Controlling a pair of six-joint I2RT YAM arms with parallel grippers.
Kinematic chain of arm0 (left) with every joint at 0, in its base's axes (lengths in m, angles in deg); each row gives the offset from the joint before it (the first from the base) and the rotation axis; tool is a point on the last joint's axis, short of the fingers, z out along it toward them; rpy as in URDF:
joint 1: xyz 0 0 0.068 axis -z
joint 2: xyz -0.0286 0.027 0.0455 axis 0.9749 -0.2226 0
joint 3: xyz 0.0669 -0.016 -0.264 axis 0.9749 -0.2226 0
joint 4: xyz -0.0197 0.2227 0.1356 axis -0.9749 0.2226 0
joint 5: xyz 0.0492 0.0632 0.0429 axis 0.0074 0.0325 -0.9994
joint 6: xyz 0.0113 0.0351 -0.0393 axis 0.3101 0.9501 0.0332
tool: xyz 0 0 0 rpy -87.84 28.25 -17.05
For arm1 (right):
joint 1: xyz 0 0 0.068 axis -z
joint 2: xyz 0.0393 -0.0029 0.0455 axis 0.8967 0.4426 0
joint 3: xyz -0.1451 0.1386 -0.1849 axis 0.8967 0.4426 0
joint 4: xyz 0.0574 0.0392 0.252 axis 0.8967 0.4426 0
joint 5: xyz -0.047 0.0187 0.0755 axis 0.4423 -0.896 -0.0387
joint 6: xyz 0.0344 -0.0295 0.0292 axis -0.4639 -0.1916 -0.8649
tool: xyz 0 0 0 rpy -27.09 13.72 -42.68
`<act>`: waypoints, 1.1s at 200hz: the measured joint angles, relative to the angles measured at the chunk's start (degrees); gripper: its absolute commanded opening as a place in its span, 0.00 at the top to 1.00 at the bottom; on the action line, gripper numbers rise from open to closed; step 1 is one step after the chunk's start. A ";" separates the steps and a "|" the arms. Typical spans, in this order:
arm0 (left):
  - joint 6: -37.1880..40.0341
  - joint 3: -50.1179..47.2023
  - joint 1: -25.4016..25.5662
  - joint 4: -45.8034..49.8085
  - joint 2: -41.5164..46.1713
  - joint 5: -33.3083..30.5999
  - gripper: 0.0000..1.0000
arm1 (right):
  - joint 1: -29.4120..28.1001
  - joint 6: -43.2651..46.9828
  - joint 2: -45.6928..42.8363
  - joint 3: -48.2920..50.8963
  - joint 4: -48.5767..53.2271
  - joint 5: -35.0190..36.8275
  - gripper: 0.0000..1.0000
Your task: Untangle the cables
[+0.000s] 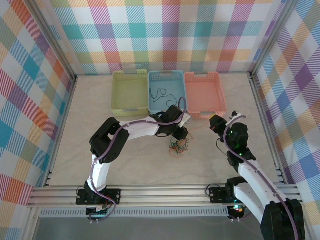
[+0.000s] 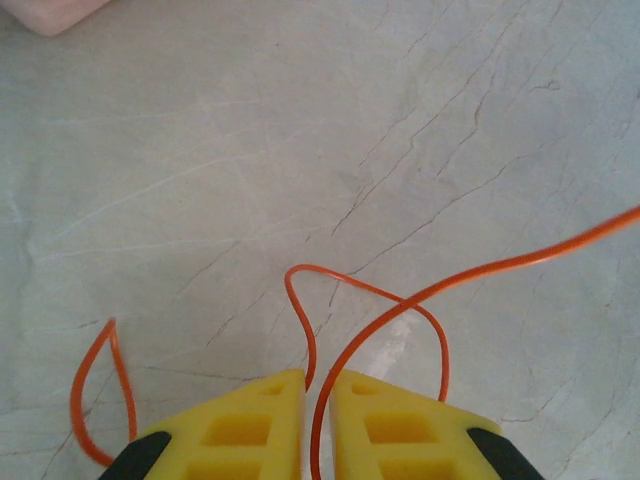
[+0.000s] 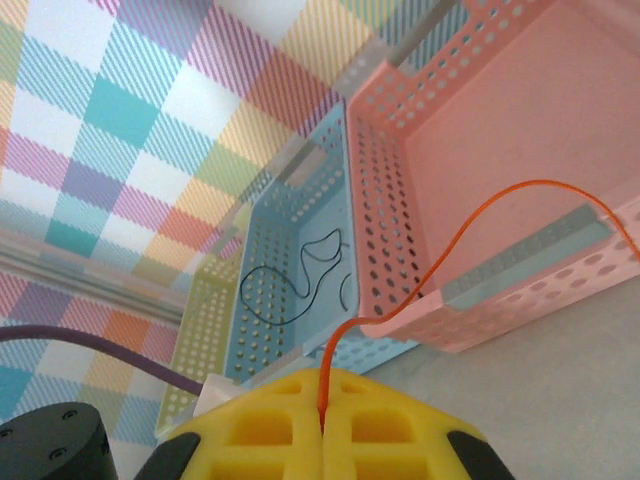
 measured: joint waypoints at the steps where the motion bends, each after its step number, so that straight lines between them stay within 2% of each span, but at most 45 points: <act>1: 0.00 0.00 0.00 0.02 0.00 0.00 0.84 | 0.00 0.02 -0.13 0.07 0.07 0.20 1.00; 65: 0.00 0.04 0.28 0.26 0.00 -0.94 0.85 | 0.00 1.27 -6.93 2.51 6.27 9.99 1.00; 109: 0.00 0.15 0.28 0.55 0.00 -1.07 0.85 | 0.00 1.01 -13.18 2.62 12.87 20.81 1.00; 154: 0.00 0.83 0.31 1.64 -0.11 -1.49 0.85 | 0.00 -1.57 -7.43 3.04 15.10 28.98 1.00; 220: 0.00 0.85 0.31 1.73 -0.15 -1.49 0.87 | 0.00 -2.91 -5.33 3.98 15.23 33.57 1.00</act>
